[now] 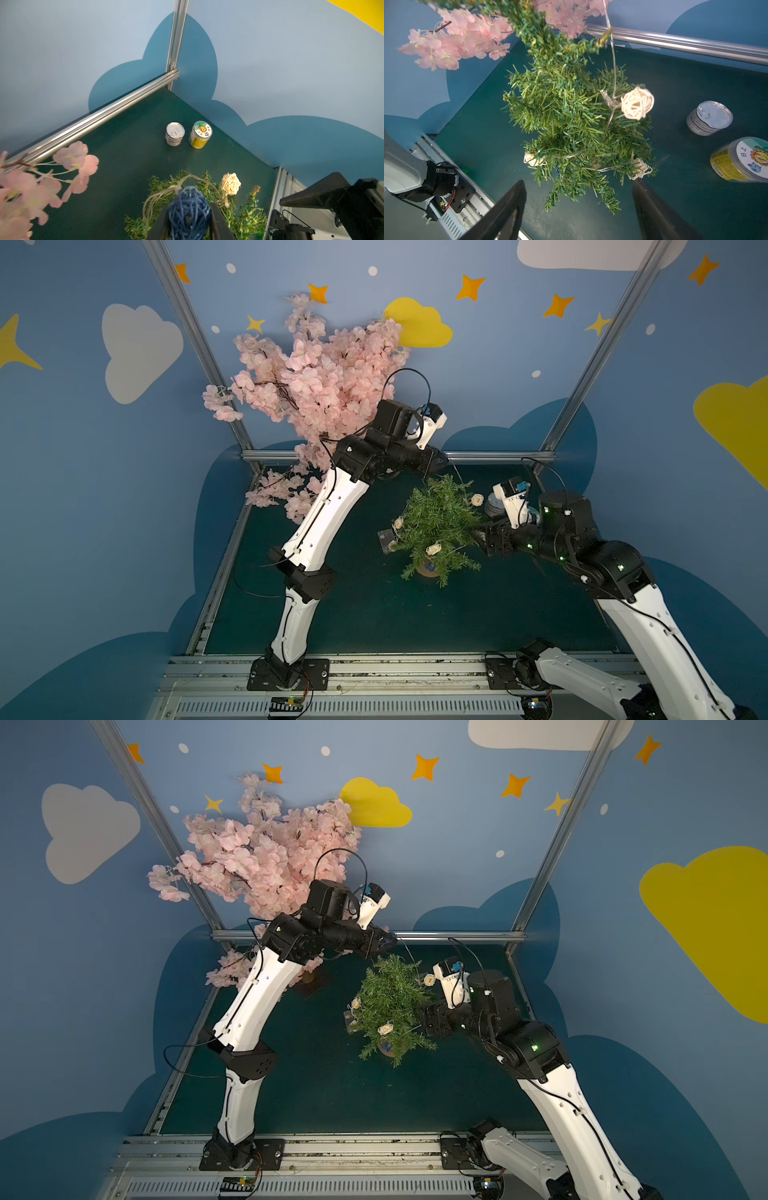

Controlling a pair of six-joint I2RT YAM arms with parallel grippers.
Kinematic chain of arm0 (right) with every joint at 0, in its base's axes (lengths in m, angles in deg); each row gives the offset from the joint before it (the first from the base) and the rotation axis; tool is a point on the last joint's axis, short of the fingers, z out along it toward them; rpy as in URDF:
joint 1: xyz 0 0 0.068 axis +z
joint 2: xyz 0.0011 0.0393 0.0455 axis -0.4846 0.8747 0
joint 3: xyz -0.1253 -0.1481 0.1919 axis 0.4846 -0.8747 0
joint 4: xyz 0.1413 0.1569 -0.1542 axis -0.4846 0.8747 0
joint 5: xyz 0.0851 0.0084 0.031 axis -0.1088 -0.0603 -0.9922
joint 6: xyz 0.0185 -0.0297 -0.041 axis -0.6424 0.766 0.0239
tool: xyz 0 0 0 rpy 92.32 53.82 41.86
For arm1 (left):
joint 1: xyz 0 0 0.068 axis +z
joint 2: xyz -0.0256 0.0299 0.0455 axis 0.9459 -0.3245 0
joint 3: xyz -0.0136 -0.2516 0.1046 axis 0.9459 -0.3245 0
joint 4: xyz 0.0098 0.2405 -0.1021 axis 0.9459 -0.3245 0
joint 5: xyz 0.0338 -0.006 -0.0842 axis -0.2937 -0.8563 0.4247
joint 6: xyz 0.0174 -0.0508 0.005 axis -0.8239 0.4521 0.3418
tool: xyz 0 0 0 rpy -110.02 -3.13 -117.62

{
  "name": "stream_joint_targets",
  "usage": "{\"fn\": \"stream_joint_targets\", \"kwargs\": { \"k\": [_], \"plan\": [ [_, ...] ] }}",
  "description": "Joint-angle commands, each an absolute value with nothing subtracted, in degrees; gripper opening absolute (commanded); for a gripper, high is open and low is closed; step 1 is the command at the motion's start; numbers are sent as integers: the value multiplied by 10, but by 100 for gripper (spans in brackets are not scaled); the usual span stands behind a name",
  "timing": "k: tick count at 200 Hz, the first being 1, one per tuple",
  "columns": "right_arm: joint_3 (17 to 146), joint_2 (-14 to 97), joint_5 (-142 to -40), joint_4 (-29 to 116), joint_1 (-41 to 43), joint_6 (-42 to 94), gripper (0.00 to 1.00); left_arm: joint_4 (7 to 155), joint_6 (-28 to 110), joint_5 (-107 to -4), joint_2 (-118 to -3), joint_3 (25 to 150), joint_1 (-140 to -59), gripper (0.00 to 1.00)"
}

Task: Remove string lights from the small christmas tree
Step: Pick up the light string from the Christmas tree.

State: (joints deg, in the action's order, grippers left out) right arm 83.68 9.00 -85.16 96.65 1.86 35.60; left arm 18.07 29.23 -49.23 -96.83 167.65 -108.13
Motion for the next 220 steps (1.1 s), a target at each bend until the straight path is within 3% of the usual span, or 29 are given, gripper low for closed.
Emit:
{"fn": "stream_joint_targets", "kwargs": {
  "k": [1, 60, 124, 220],
  "plan": [
    [828, 79, -848, 978, 21, 365, 81, 221, 267, -461, -940, 1631, -1091, 31],
    [809, 63, -851, 971, 21, 365, 82, 284, 169, -517, -935, 1622, -1136, 29],
    [811, 36, -865, 951, 14, 374, 83, 343, 158, -508, -927, 1608, -1142, 29],
    [818, 47, -895, 902, 11, 374, 83, 448, 33, -573, -837, 1470, -1154, 30]
  ]
}}
